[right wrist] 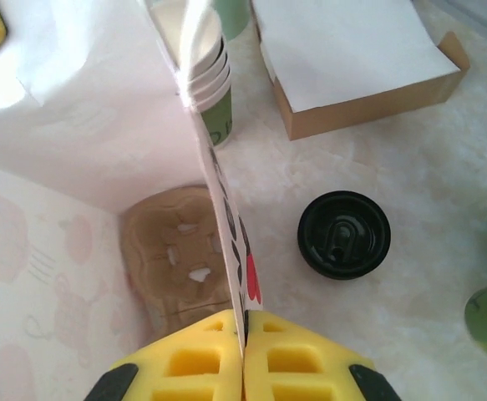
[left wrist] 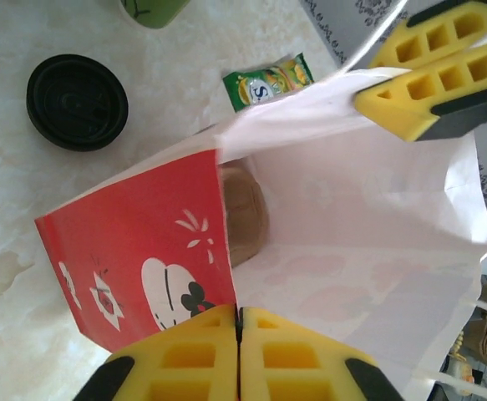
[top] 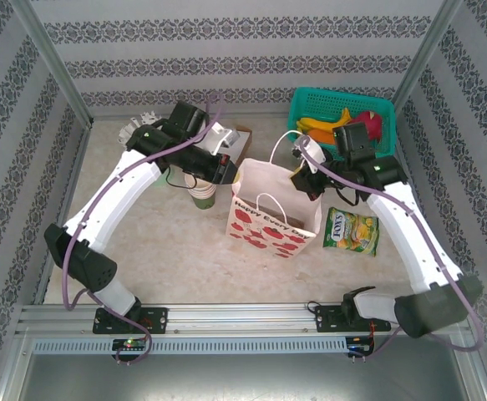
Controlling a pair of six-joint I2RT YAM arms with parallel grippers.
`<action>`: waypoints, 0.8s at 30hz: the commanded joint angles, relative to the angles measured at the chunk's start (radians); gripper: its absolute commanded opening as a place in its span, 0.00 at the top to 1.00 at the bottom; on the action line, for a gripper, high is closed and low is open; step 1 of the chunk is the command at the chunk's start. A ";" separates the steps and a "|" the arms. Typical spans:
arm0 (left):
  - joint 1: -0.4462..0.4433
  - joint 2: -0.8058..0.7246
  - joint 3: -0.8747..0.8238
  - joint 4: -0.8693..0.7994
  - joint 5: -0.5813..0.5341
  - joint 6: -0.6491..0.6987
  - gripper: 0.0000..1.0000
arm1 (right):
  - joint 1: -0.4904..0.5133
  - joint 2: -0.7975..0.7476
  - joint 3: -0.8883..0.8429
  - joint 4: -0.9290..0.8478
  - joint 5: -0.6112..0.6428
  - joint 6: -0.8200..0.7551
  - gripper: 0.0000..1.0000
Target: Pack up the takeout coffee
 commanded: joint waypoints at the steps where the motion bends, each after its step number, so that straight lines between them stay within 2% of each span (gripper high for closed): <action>1: 0.045 -0.074 -0.035 0.067 0.038 -0.009 0.79 | 0.031 -0.076 -0.016 0.029 0.114 0.237 1.00; 4: 0.080 -0.129 -0.084 0.156 0.028 -0.061 0.56 | 0.090 -0.140 -0.033 0.027 0.223 0.365 1.00; 6: 0.097 -0.162 -0.111 0.205 -0.016 -0.097 0.38 | 0.142 -0.175 -0.043 0.025 0.330 0.464 1.00; 9: 0.107 -0.206 -0.148 0.260 -0.095 -0.130 0.21 | 0.184 -0.205 -0.065 0.022 0.401 0.602 1.00; 14: 0.111 -0.253 -0.202 0.321 -0.250 -0.173 0.00 | 0.266 -0.209 -0.089 0.029 0.535 0.757 1.00; 18: 0.113 -0.261 -0.212 0.325 -0.328 -0.196 0.01 | 0.319 -0.173 -0.079 0.047 0.576 0.817 1.00; 24: 0.114 -0.254 -0.217 0.316 -0.378 -0.207 0.01 | 0.375 -0.118 -0.071 0.043 0.632 0.933 1.00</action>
